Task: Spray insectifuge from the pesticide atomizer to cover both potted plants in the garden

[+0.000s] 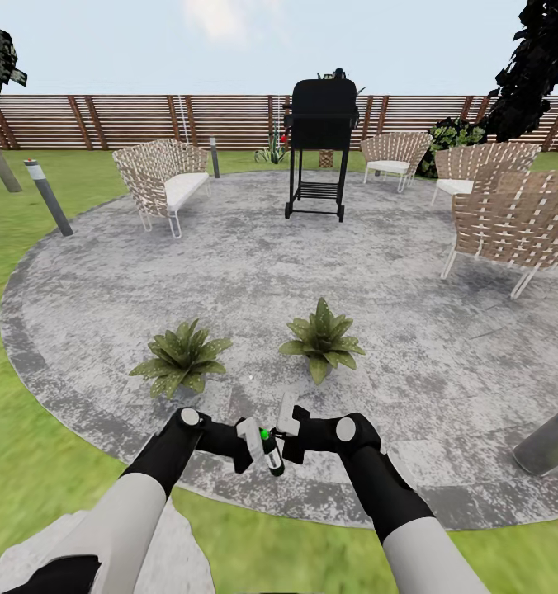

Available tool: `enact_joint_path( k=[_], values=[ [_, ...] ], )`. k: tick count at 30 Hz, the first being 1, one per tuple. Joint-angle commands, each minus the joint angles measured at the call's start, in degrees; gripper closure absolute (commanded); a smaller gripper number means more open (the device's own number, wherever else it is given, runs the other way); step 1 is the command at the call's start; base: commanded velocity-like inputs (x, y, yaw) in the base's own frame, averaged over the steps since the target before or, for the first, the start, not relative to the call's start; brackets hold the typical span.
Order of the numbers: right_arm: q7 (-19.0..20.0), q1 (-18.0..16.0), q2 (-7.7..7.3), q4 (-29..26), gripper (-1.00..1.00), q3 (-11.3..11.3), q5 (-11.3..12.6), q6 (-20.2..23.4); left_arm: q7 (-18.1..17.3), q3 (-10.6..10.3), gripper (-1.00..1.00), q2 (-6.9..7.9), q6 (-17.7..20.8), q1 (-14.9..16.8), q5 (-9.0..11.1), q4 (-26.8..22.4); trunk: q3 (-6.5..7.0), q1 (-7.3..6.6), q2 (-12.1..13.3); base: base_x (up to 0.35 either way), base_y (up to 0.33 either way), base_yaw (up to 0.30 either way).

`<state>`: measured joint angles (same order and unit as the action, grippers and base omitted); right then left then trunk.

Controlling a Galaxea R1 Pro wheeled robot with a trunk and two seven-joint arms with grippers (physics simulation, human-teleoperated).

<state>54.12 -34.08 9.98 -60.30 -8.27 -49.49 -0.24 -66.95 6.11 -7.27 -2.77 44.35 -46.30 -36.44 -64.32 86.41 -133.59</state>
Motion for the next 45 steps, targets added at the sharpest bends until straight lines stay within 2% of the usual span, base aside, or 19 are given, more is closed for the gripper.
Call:
enact_joint_path(
  k=[1,45],
  values=[
    [0.2,0.0,0.02,-0.1,1.00,0.0,-0.3,0.0,-0.3,0.5,1.00,-0.11,-0.3,0.0,-0.5,0.0,-0.05,-0.01,0.0,0.000,0.000,0.000],
    [0.2,0.0,0.02,0.1,1.00,0.0,-0.3,0.1,-0.5,0.8,1.00,-0.43,-0.3,0.0,0.2,0.1,-0.05,-0.01,0.0,0.000,0.000,0.000]
  ],
)
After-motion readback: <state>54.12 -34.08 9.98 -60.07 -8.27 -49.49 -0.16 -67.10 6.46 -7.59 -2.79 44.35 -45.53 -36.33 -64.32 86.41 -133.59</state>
